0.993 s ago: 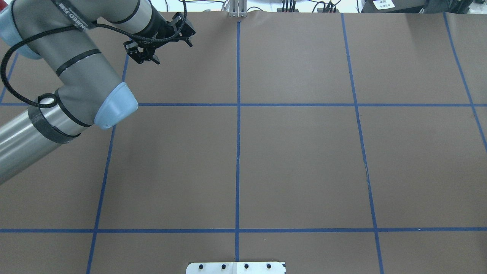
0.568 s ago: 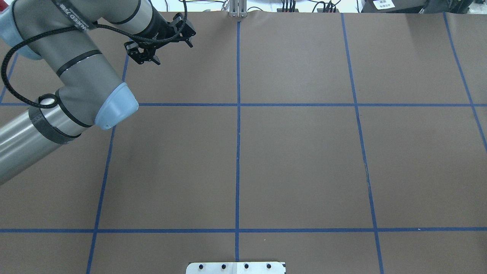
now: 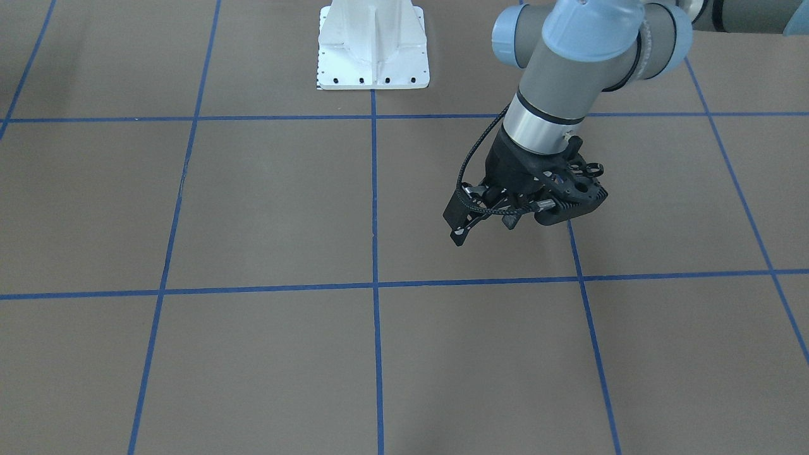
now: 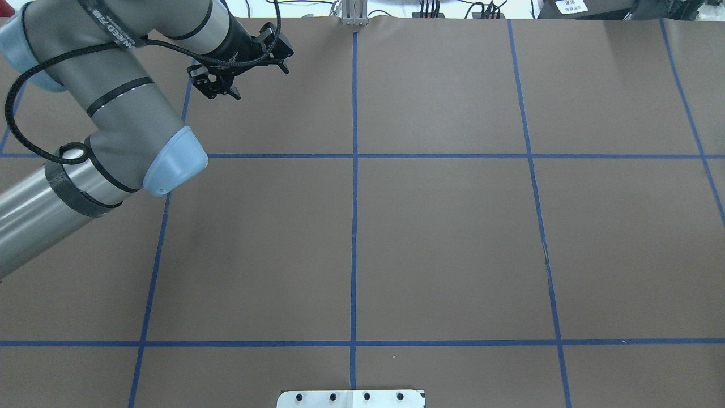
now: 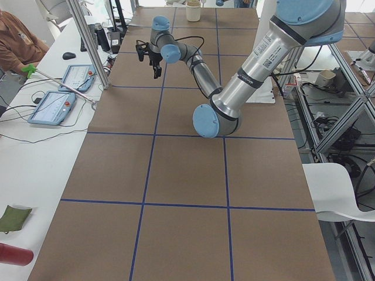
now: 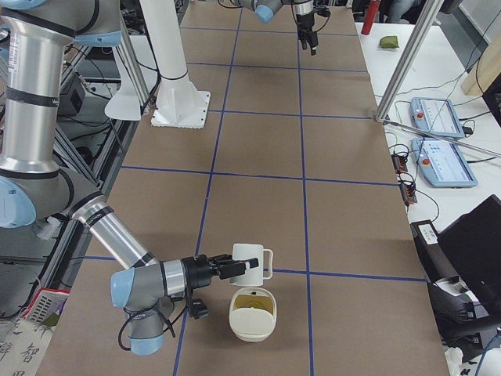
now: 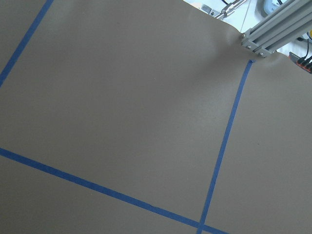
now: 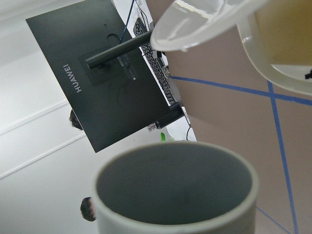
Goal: Left arm hands cup to right arm to dump lemon
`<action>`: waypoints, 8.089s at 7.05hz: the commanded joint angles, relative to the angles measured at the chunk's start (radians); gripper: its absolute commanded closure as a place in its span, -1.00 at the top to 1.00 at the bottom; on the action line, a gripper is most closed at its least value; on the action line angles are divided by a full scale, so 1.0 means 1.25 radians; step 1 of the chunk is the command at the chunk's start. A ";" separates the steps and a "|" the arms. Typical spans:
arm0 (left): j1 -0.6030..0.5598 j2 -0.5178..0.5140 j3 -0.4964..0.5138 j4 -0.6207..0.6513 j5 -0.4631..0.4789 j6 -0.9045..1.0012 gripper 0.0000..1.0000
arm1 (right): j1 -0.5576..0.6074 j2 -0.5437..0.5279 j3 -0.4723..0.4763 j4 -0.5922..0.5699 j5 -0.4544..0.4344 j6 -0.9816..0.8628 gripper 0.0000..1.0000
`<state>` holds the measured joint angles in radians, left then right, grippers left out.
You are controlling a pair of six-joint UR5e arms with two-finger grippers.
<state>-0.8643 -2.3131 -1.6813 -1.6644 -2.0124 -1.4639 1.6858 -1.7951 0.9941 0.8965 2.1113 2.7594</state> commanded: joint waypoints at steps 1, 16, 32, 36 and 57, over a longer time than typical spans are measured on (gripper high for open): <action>0.001 0.001 0.000 0.000 0.000 -0.002 1.00 | 0.000 -0.008 0.000 0.031 -0.003 -0.145 -0.87; 0.021 0.055 -0.009 -0.071 -0.003 -0.008 1.00 | -0.043 0.060 0.590 -0.974 0.021 -1.467 -0.89; 0.024 -0.064 0.011 -0.070 -0.157 -0.109 1.00 | -1.011 0.496 0.644 -1.463 -0.991 -1.730 -0.83; 0.051 -0.200 0.138 -0.088 -0.174 -0.147 1.00 | -1.022 0.535 0.644 -1.521 -0.997 -1.730 -0.83; 0.104 -0.237 0.282 -0.245 -0.169 -0.170 -0.60 | -1.022 0.535 0.645 -1.519 -0.999 -1.724 -0.62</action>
<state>-0.7347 -2.6092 -1.3278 -1.9712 -2.2243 -1.6754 0.4080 -1.1259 1.8019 -1.0017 0.8621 0.6044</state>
